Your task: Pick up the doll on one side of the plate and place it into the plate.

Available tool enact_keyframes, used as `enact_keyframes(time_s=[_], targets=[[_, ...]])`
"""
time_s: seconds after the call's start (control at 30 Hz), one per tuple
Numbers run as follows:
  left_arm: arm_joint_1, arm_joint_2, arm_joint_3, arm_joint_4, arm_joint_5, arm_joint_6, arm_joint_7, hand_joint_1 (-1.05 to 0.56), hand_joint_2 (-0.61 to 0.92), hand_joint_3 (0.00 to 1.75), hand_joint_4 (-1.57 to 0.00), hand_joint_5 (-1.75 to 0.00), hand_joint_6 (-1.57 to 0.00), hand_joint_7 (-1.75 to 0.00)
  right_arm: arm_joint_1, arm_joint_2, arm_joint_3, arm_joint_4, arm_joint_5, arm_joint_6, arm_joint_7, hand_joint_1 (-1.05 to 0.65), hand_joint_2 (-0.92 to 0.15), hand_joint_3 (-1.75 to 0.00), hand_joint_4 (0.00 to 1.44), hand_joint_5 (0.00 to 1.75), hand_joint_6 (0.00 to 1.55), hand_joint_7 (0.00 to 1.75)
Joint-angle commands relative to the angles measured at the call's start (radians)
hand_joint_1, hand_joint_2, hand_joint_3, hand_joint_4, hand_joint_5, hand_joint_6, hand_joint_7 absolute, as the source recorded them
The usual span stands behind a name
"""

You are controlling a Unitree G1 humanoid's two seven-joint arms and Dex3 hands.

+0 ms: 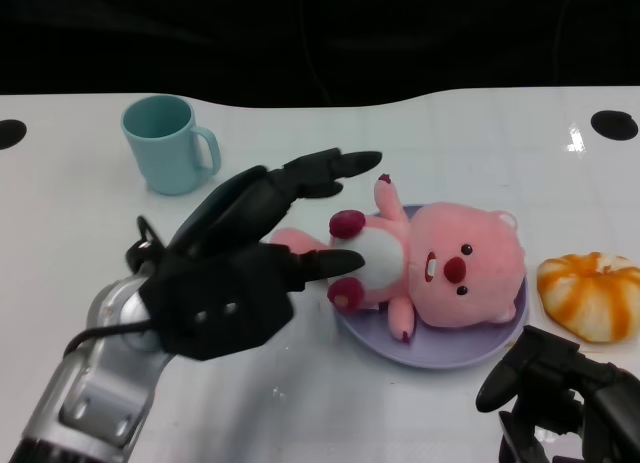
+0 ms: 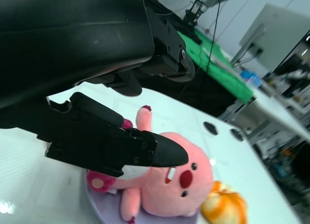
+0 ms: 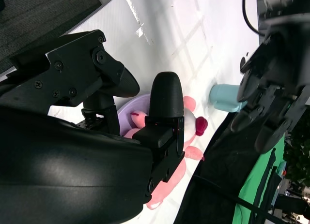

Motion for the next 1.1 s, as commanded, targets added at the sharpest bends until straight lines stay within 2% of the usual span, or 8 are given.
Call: enact_keyframes(time_s=[0.03,0.2,0.27,0.33,0.37,0.5,0.73,1.1], targets=[[0.075,0.006,0.047,-0.046,-0.072,-0.044,-0.002,-0.35,0.92,0.23,-0.43,-0.99,-0.62,-0.23,-0.001,-0.006,-0.009,-0.010,0.014,0.008,0.002,-0.03,-0.64,-1.08,0.58,1.75,0.50,1.51],[0.188,-0.013,0.086,-0.092,-0.198,-0.080,-0.020,-0.29,0.92,0.23,-0.56,-1.09,-0.73,-0.30,0.001,-0.009,-0.008,-0.011,0.015,0.005,0.006,-0.03,-0.64,-1.08,0.58,1.75,0.50,1.52],[0.223,-0.021,0.098,-0.111,-0.254,-0.070,-0.036,-0.21,0.91,0.26,-0.63,-1.13,-0.80,-0.36,0.003,-0.010,-0.007,-0.014,0.013,0.006,0.006,-0.04,-0.64,-1.08,0.58,1.75,0.50,1.52],[0.261,-0.032,0.110,-0.143,-0.305,-0.034,-0.044,-0.17,0.76,0.58,-0.68,-1.15,-0.79,-0.51,0.005,-0.010,-0.007,-0.016,0.013,0.006,0.006,-0.04,-0.64,-1.08,0.58,1.75,0.50,1.52],[0.276,-0.037,0.115,-0.156,-0.324,-0.018,-0.046,-0.14,0.62,0.85,-0.73,-1.17,-0.80,-0.60,0.005,-0.009,-0.007,-0.017,0.014,0.005,0.006,-0.03,-0.64,-1.09,0.58,1.75,0.50,1.52],[0.366,-0.056,0.133,-0.257,-0.405,0.108,-0.031,-0.09,0.47,1.26,-0.79,-1.27,-0.84,-0.81,0.009,-0.009,-0.003,-0.026,0.010,0.012,0.004,-0.04,-0.64,-1.09,0.58,1.75,0.50,1.53],[0.532,-0.065,0.150,-0.461,-0.504,0.369,-0.012,-0.07,0.46,1.37,-0.80,-1.57,-0.80,-1.21,0.017,-0.009,0.006,-0.046,0.004,0.022,0.002,-0.06,-0.64,-1.10,0.58,1.75,0.49,1.53],[0.603,-0.057,0.221,-0.661,-0.661,0.718,0.051,-0.09,0.52,1.29,-0.84,-1.75,-0.77,-1.51,0.020,-0.010,0.004,-0.055,0.012,0.022,0.004,-0.04,-0.65,-1.09,0.57,1.75,0.48,1.54]])
